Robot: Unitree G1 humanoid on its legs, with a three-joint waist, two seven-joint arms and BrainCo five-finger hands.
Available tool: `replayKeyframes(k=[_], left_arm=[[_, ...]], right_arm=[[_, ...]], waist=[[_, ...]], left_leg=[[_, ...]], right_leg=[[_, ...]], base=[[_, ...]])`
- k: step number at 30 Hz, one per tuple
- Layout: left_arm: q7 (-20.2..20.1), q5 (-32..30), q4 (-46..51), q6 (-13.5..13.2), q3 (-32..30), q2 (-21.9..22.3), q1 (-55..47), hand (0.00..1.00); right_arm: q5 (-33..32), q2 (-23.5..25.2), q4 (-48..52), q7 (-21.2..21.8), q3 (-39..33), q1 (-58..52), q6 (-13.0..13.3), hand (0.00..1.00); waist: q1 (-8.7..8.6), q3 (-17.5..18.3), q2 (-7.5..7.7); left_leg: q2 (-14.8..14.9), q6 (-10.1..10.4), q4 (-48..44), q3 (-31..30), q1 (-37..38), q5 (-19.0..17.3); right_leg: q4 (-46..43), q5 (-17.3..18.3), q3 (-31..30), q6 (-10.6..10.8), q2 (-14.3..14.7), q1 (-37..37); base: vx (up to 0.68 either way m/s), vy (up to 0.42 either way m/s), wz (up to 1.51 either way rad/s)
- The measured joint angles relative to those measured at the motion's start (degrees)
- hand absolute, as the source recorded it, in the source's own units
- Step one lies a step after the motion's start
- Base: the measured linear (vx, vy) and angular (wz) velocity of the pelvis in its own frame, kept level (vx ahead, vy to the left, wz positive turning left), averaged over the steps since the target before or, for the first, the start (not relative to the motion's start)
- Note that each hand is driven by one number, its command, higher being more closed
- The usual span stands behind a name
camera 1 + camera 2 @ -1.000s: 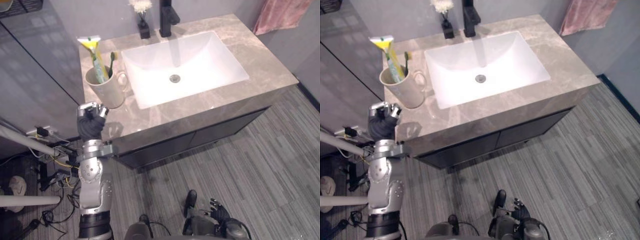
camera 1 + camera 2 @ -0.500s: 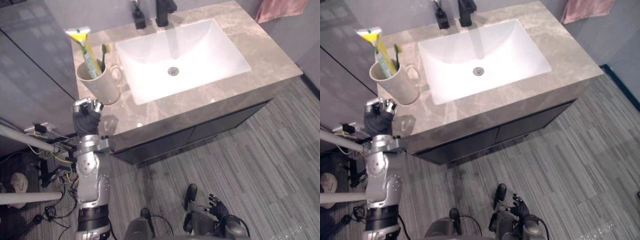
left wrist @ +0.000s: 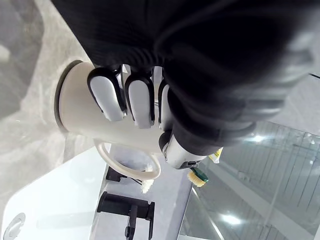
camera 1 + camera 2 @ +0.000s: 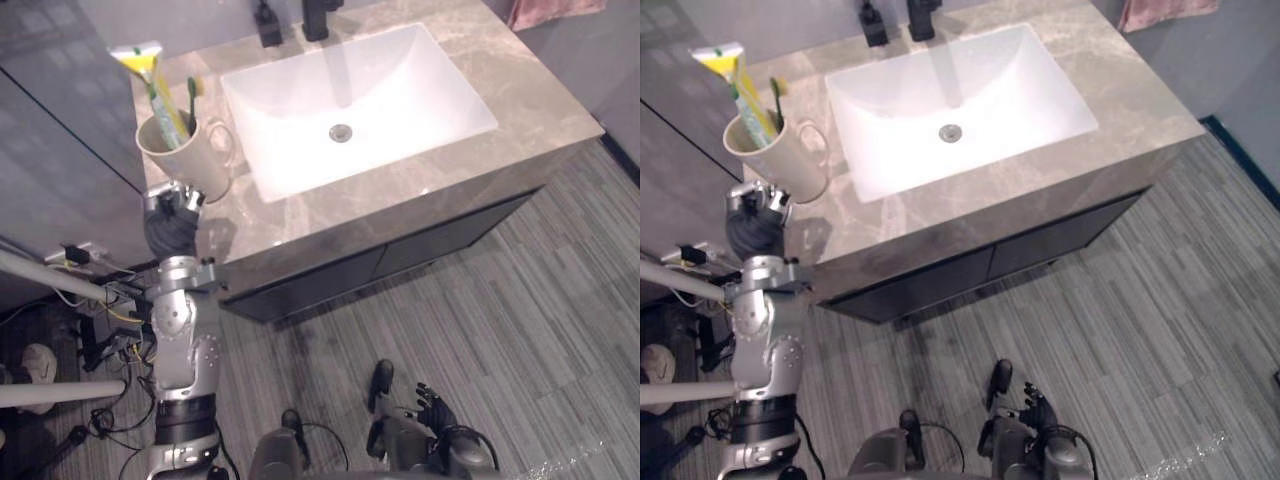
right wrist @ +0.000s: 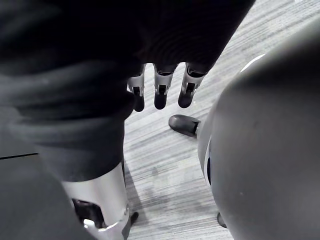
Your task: Organize washtable
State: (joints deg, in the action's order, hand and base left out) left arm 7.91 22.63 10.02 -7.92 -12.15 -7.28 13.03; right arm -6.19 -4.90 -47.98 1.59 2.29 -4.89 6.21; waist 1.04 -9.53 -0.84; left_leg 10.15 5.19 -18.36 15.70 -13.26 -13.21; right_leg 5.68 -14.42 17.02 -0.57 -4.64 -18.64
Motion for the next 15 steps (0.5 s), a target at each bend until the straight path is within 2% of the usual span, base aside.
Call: replayKeyframes(k=[15], left_arm=[[2.3,2.7,-1.1,-0.2,0.0,-0.8,4.0,1.0]], right_arm=[[-0.1,0.0,2.1,0.0,0.4,-0.1,0.1,0.0]], waist=[[0.06,-0.6,-0.12]], left_leg=[[1.2,0.1,-2.9,0.1,-3.8,-0.8]], right_leg=[[0.0,-0.8,-0.5,-0.4,0.7,-2.9]], base=[[0.01,0.01,-0.02]])
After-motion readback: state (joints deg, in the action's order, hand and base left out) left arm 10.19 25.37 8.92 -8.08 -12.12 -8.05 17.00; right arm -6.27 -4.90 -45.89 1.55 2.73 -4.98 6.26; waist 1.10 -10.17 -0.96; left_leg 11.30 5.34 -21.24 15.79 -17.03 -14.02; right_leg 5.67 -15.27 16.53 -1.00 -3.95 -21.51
